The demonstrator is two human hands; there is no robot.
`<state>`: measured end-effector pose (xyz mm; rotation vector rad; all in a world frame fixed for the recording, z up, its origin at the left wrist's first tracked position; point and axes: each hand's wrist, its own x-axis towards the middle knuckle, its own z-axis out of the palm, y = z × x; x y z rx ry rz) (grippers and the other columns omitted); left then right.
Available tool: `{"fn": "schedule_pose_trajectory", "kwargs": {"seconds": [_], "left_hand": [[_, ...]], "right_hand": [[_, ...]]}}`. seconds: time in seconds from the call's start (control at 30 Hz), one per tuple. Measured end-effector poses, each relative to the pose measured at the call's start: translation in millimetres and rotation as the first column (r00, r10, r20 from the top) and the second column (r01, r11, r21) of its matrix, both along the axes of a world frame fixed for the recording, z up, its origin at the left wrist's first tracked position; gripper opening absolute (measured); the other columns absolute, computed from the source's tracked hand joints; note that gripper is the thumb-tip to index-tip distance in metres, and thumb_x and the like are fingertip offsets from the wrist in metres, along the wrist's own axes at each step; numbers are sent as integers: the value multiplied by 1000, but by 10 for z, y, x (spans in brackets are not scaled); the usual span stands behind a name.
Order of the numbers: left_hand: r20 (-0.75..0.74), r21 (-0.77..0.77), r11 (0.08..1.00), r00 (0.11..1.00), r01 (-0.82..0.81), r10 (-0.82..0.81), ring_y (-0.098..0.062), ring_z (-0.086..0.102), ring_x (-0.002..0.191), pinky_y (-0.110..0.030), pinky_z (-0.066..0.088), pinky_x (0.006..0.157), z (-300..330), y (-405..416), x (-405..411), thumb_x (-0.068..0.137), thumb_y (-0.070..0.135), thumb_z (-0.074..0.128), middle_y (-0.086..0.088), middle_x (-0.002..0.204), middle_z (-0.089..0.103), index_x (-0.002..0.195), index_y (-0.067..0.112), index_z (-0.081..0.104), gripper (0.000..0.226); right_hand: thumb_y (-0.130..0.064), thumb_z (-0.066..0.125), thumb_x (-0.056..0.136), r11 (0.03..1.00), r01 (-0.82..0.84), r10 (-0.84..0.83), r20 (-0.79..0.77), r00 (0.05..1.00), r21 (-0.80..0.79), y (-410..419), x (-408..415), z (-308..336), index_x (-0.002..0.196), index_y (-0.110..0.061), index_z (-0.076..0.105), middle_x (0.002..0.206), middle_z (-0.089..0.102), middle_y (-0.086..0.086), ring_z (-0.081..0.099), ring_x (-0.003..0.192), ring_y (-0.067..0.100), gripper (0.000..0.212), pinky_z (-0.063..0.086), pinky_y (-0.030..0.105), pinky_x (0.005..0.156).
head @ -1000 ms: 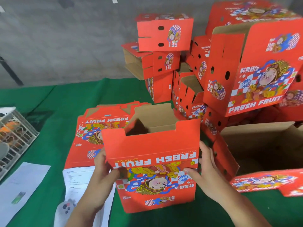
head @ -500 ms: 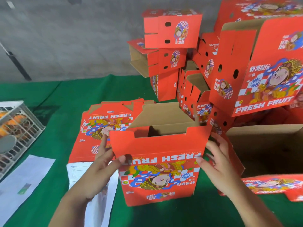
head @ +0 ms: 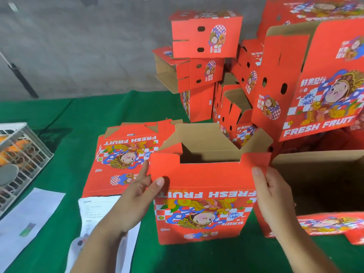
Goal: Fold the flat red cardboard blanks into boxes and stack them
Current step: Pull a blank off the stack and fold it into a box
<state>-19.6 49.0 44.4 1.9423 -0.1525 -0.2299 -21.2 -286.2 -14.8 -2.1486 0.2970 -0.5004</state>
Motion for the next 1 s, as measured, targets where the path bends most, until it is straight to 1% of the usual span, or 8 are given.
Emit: {"fn": "schedule_pose_trajectory", "kwargs": {"seconds": [0.1, 0.27, 0.4, 0.5, 0.57, 0.63, 0.8, 1.0], "left_hand": [[27, -27, 999, 999, 47, -47, 2, 8, 157, -47, 13, 130, 2, -27, -32, 104, 51, 49, 28, 159, 39, 124, 30, 72, 37], [-14, 85, 995, 999, 51, -50, 16, -27, 145, -46, 3, 130, 11, 117, 44, 86, 79, 50, 37, 163, -22, 157, 53, 31, 78], [58, 21, 991, 989, -134, 133, -7, 20, 157, -43, 20, 129, 1, 61, 111, 92, 67, 51, 10, 167, 34, 156, 33, 45, 73], [322, 297, 865, 895, -404, 308, -35, 57, 120, -44, 44, 100, -111, -130, 118, 103, 31, 61, -10, 127, 61, 142, 16, 58, 42], [459, 502, 687, 835, -526, 304, -41, 57, 104, -45, 41, 84, -137, -220, 118, 100, 25, 63, -13, 119, 65, 145, 15, 56, 47], [549, 475, 649, 776, -594, 309, -40, 58, 97, -44, 37, 79, -152, -242, 144, 94, 16, 68, -7, 113, 71, 144, 20, 56, 52], [577, 355, 750, 762, -558, 294, -34, 61, 92, -41, 33, 76, -205, -230, 150, 90, 7, 76, 4, 94, 70, 98, 23, 65, 21], [407, 541, 826, 909, -158, -93, -19, 47, 106, -42, 36, 98, -209, -63, 317, 101, 55, 38, 10, 105, 50, 125, 42, 67, 40]], "right_hand": [[-85, 30, 85, 999, -14, 15, -35, 999, 38, -20, 57, 72, 92, -33, 59, 79, 69, -19, 68, 74, -4, 60, 50, 28, 61], [-82, 33, 87, 999, 33, -33, -16, 999, 34, -52, 35, 79, 91, -39, 56, 81, 68, -22, 66, 72, -3, 50, 45, 30, 58], [-92, 29, 83, 998, 48, -47, -29, 998, 31, 45, 3, -4, 91, -34, 53, 77, 67, -15, 66, 68, 4, 64, 51, 36, 63], [-66, 62, 89, 997, 29, -30, 16, 999, 72, 229, 76, 46, 119, -43, 53, 96, 63, -35, 61, 86, -15, 39, 50, 22, 67], [-22, 75, 92, 981, -7, -2, 45, 999, 196, 240, 169, 24, 157, -41, 18, 112, 59, -35, 59, 95, -21, 88, 47, 8, 75], [-8, 71, 93, 981, -68, 73, -18, 997, 184, 202, 216, 19, 160, -46, -3, 118, 63, -16, 62, 93, -13, 107, 47, 13, 80], [1, 53, 98, 954, -279, 279, -22, 960, -110, 227, 232, 49, 154, -24, 45, 155, 43, -12, 39, 145, 6, 61, 19, 4, 112], [-48, 51, 101, 929, -370, 369, 51, 928, 7, 195, 108, -19, 132, -32, 59, 149, 45, -10, 37, 143, -1, 35, 28, 12, 114]]}}
